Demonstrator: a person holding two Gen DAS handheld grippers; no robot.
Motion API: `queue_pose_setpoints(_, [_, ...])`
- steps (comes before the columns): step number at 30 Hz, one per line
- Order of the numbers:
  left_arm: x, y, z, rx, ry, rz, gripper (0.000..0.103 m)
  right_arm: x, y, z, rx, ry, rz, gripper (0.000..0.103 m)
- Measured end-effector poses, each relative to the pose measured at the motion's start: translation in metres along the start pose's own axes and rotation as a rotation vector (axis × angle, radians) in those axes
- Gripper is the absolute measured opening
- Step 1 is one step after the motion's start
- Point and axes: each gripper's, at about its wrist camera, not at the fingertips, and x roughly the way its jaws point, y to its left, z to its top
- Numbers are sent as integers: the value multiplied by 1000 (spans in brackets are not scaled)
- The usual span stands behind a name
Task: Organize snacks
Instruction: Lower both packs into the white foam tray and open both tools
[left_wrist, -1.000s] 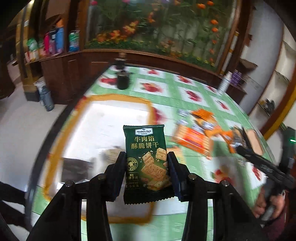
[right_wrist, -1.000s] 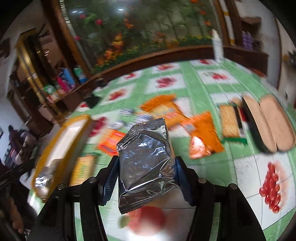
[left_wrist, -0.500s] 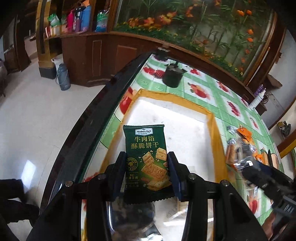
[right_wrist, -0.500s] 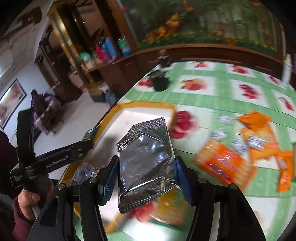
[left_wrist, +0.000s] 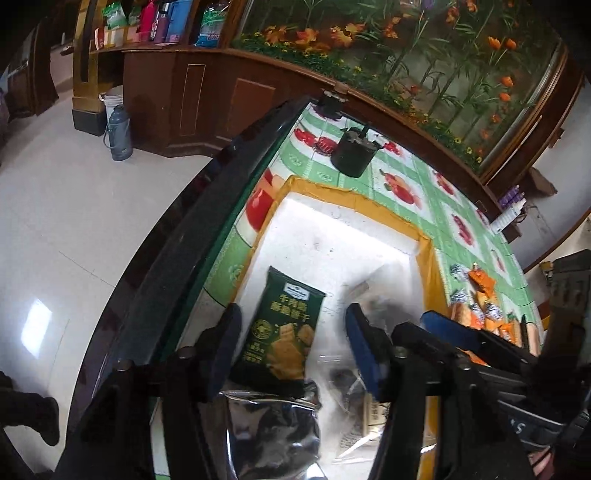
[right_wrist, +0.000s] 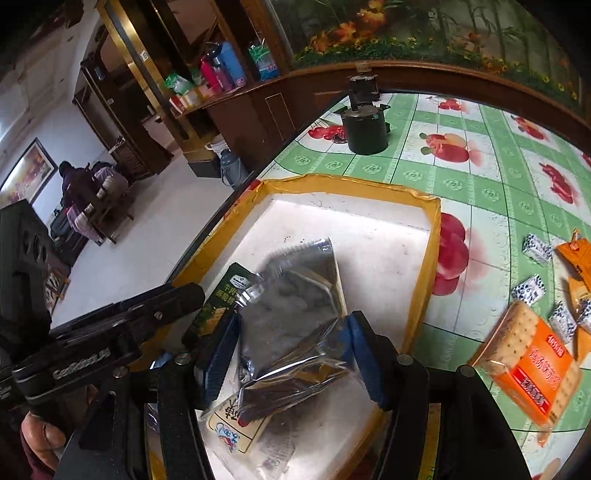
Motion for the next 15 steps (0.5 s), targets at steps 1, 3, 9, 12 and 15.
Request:
queue_pose_setpoints(1, [-4,-2,0,2,-12,9,67,-2,-2,0,8,-3,4,66])
queue_pose_setpoints(3, [-13,-8,-1,17,-40,33,72,-12,-4,-1,16,-16,8,66])
queue_pose_setpoints(9, [-44,-32,-16,77,-93,73,73,-59,-17,-9,31,-88,-21,70])
queue_pose_setpoints(12, [-58,-49,-32,121,-109,81,75,-87,-32,-24,59,-132,-42,72])
queue_pose_setpoints(15, [-71,-65,-51,154,-117,77,81,-111,-48,-44,89,-163,-75,73])
